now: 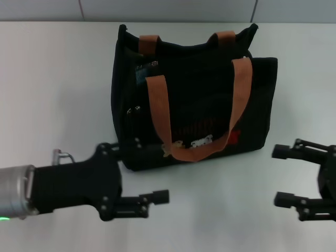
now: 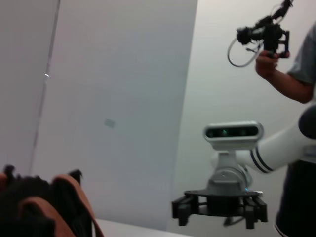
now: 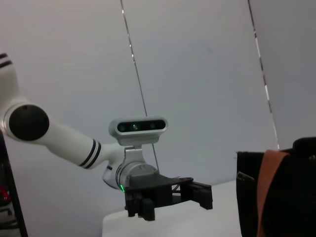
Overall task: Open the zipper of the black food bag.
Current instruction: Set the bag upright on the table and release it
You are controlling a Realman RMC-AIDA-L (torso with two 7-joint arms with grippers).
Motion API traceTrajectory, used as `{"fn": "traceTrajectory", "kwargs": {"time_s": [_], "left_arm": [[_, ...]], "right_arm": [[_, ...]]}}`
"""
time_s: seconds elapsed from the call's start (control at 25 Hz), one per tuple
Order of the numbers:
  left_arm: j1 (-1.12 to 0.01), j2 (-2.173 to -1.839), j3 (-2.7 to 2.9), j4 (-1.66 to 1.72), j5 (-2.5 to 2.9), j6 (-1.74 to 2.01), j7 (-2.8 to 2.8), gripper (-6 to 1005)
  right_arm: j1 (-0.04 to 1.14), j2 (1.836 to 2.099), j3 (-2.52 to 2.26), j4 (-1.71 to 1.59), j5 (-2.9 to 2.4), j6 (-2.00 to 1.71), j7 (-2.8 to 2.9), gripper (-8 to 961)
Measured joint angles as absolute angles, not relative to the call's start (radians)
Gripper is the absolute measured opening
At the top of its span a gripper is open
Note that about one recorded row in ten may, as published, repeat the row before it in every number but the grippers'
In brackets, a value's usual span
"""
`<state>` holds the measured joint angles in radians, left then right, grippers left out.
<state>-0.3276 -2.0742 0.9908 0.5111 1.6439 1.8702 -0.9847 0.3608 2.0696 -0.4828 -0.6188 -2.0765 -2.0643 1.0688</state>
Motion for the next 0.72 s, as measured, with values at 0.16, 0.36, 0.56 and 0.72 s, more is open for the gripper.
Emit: {"fn": "traceTrajectory", "kwargs": {"time_s": [0.16,0.36,0.56,0.72], "left_arm": [[-0.344,-2.073,1.007,0.484,1.646,1.857,-0.962,794],[-0.340,-2.071,1.002,0.487,1.645,1.855,-0.954,795],[-0.281,-2.066,0.880,0.483,1.627,1.896,-0.886,795],[-0.246,-2.072,0.751,0.457,1.623,1.883,-0.836,776]], "right_arm": [[0.379,2.077,-0.494,-0.613,-2.087,-2.038,1.069,839],[0.391,2.078,-0.496,-0.603,-2.089,-2.036,1.069,840],[0.388,2.078,-0.486,-0.603,-2.083,-2.035,1.066,840],[0.386,2.078,-0.483,-0.600,-2.082,-2.029,1.063,840]]}}
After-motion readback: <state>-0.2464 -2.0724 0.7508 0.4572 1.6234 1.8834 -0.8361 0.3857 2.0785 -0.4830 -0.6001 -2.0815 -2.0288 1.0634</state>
